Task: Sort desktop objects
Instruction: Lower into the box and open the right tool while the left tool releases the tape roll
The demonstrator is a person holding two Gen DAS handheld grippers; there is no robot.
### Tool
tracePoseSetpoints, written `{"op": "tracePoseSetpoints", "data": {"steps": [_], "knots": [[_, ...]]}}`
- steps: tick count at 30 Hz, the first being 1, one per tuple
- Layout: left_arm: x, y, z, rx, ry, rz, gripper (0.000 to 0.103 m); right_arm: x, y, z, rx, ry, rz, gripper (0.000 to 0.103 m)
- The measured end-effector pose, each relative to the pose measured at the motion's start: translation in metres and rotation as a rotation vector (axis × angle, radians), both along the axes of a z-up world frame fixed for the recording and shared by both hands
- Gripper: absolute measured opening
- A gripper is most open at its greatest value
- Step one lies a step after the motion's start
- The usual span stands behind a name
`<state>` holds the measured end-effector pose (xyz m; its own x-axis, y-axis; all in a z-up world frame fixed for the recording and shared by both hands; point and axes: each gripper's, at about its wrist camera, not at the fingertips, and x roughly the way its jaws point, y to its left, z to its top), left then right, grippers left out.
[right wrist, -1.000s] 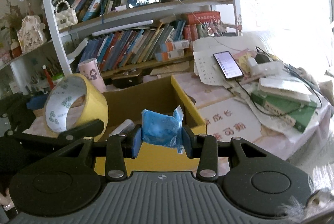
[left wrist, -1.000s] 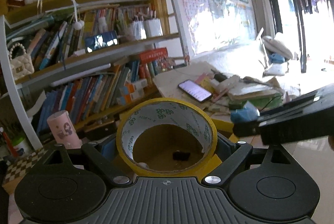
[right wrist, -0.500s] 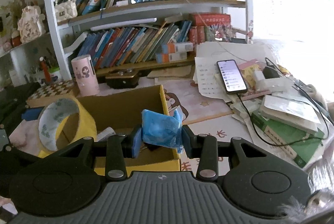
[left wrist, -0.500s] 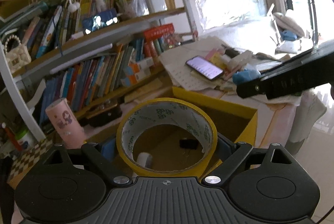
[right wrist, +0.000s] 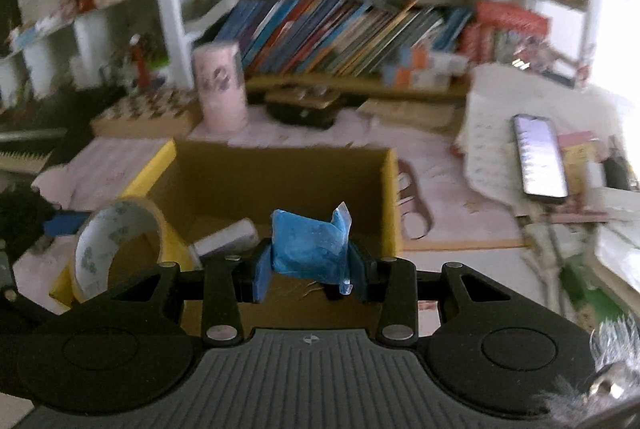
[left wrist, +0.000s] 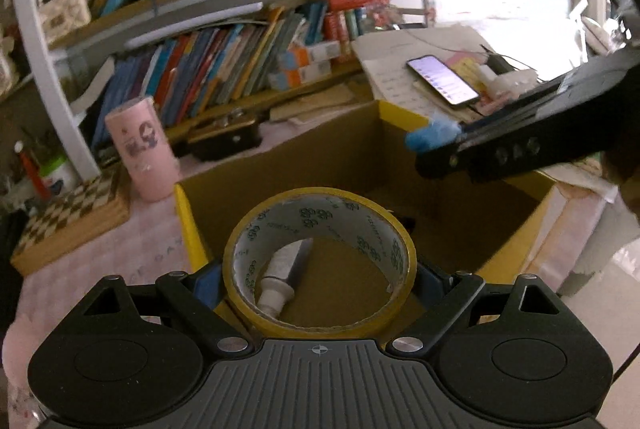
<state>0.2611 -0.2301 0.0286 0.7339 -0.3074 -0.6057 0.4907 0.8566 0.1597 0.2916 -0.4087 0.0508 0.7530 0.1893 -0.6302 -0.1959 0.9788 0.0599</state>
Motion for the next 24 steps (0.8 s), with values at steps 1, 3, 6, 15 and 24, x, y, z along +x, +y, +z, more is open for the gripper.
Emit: {"op": "tracePoseSetpoints", "data": {"steps": [1, 3, 6, 15, 24], "knots": [[0.002, 0.001, 0.000, -0.002, 0.001, 0.012, 0.093, 0.006, 0.002, -0.002, -0.004, 0.017, 0.020, 0.037], [0.008, 0.001, 0.000, -0.007, 0.011, 0.029, 0.093, 0.017, 0.005, -0.004, -0.021, 0.038, 0.052, 0.037], [0.019, -0.003, 0.001, -0.011, 0.018, 0.058, 0.093, 0.033, 0.010, -0.006, -0.057, 0.061, 0.091, 0.037], [0.025, -0.013, -0.010, 0.072, 0.044, 0.070, 0.093, 0.064, 0.025, -0.025, -0.179, 0.177, 0.240, 0.037], [0.028, -0.012, -0.013, 0.032, 0.098, 0.076, 0.093, 0.070, 0.035, -0.052, -0.224, 0.309, 0.321, 0.037]]}}
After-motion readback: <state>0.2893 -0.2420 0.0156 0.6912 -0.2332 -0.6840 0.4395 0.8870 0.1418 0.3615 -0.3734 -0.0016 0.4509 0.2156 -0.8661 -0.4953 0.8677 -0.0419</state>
